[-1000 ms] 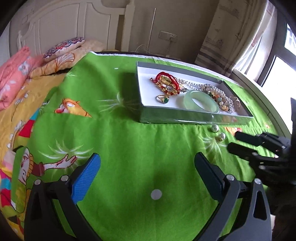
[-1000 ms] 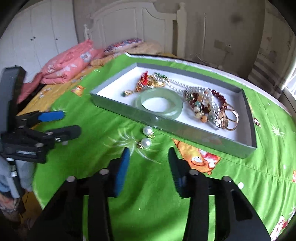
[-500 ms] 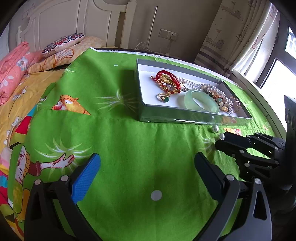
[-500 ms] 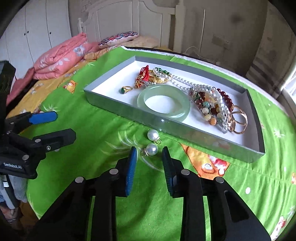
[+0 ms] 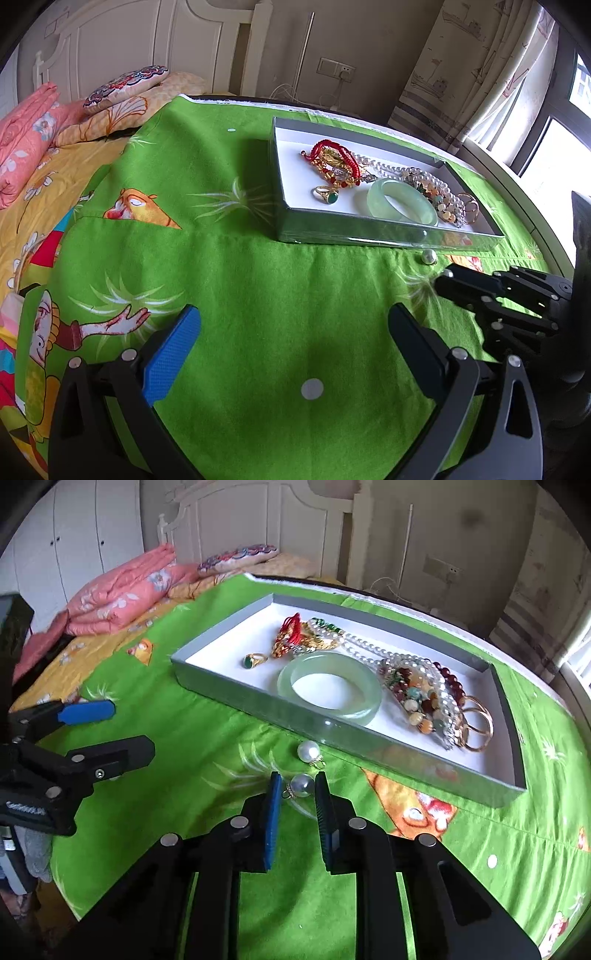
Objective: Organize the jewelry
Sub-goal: 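Grasp a pearl earring with right tool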
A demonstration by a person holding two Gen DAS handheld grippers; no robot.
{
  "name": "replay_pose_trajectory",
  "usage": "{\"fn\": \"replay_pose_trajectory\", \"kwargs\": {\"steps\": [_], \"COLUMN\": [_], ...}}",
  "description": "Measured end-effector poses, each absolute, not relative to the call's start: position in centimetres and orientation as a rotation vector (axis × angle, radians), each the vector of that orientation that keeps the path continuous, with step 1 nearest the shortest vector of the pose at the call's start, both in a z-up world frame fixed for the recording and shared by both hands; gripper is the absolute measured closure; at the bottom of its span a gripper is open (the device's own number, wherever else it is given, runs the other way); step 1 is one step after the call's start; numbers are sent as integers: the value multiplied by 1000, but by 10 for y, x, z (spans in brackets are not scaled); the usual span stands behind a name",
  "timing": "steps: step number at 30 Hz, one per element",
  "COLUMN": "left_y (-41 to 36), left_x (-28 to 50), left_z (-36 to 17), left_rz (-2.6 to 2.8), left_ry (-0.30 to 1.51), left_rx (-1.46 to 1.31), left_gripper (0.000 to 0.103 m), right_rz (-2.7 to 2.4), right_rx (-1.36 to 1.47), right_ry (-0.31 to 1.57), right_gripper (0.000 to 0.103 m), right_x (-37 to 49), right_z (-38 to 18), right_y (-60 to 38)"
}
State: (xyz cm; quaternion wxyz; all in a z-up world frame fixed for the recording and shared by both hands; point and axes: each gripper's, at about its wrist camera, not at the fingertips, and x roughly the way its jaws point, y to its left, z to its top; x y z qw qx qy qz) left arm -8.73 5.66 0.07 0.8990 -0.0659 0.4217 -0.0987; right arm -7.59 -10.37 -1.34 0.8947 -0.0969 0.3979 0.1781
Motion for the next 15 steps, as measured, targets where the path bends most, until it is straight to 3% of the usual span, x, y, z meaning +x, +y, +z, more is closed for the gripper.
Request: {"fn": "replay_pose_trajectory", "kwargs": {"steps": [15], "left_y": [35], "left_x": [-93], "left_z": [10], "left_rz": [-171], "left_ry": [875], "left_rx": [-79], "left_gripper": [3], "right_rz": [264], "right_rx": [-78], "right_ry": [719], "right_gripper": [84], "right_x": [-101], "right_z": [4], "right_y": [-213]}}
